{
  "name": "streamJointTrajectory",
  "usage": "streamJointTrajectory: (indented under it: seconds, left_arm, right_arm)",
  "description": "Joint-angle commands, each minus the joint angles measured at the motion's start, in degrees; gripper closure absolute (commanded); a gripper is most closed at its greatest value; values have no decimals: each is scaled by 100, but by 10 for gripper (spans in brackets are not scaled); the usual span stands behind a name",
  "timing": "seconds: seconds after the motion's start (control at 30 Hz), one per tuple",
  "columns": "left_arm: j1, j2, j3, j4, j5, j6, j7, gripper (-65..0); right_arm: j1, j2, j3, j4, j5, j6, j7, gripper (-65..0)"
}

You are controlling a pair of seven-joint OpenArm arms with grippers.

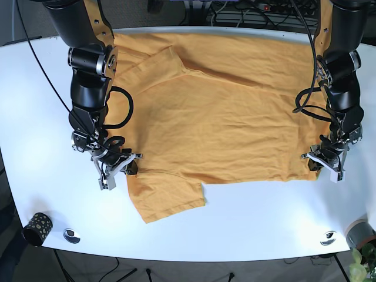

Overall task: Fold the T-shirt properly
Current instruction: 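Move both grippers to the shirt's hem corners and grasp them, then lift the hem with both grippers and fold it over toward the collar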

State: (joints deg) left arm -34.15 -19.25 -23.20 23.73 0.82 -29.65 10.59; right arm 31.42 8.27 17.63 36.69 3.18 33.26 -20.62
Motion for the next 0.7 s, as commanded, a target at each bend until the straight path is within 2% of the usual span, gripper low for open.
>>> streamJointTrajectory:
  seconds: [0.0,0.13,0.27,0.53,0.67]
  left_arm:
    - [-141,-111,-14,76,-7,-37,-17,0]
    - [-141,-128,-40,93,-25,-169,-17,0]
    - [-53,-102,-366,744,-253,-705,44,0]
    - [448,83,-506,2511,-737,-899,1372,0]
    - [870,100,-515,3267,-983,-908,1776,0]
  right_arm:
    - [212,100,0,177,108,63,133,0]
    - [194,127,0,538,91,63,97,0]
    - [186,135,0,802,91,63,-35,0]
    - [-87,241,0,1690,126,63,-580,0]
    - [-430,241,0,2481,135,63,-949,0]
